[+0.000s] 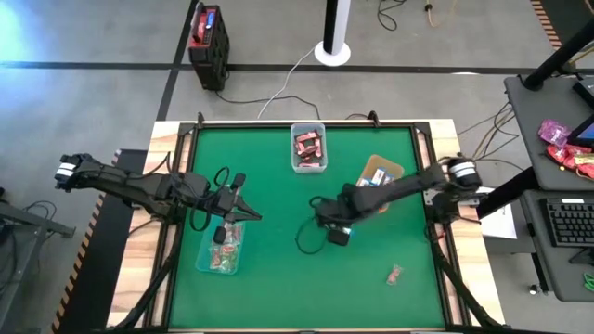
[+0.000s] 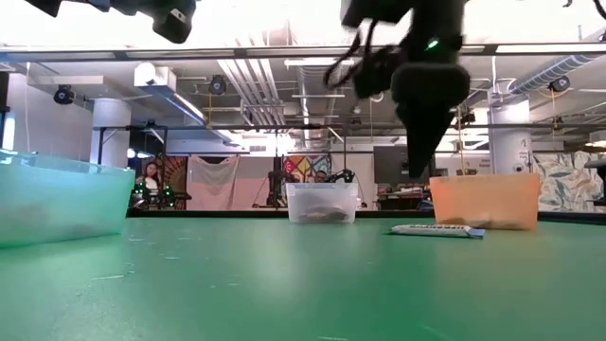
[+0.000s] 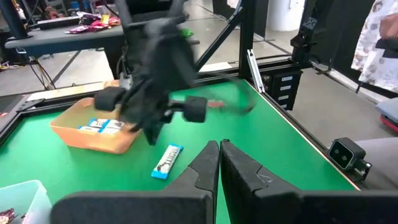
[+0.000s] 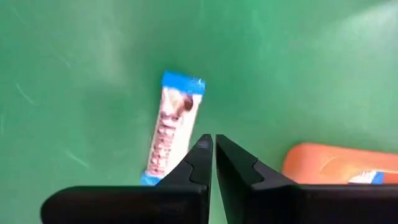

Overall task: Sort candy by brand, put in halloween buckets
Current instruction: Put the white chocolate into the orange bin

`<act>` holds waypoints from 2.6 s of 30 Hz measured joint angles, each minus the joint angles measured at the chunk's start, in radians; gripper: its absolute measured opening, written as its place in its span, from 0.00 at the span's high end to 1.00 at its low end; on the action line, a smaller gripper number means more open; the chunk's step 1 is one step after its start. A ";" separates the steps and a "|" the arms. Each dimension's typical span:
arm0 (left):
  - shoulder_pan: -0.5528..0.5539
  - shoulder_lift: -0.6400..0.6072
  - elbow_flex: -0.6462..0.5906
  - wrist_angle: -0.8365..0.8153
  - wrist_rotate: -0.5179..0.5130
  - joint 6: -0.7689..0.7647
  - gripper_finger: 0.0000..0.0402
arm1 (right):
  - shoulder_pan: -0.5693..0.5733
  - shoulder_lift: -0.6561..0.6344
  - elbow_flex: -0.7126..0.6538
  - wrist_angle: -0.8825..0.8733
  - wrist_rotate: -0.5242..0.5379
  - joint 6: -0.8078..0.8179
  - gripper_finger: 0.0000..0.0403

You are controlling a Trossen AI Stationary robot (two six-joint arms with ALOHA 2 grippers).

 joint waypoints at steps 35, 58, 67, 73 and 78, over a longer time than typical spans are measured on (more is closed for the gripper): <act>-0.024 0.102 0.000 0.135 0.003 -0.018 1.00 | 0.306 -0.152 -0.698 0.961 0.437 0.193 0.54; -0.024 0.108 0.000 0.137 0.004 -0.026 1.00 | 0.313 -0.014 -0.697 1.079 0.468 0.289 0.78; -0.024 0.108 0.000 0.135 0.003 -0.026 1.00 | 0.312 -0.120 -0.703 1.056 0.480 0.251 0.78; -0.024 0.108 0.000 0.135 0.003 -0.026 1.00 | 0.310 -0.227 -0.703 1.052 0.516 0.225 0.80; -0.024 0.108 0.000 0.137 0.003 -0.026 1.00 | 0.309 -0.368 -0.701 0.923 0.648 0.274 0.83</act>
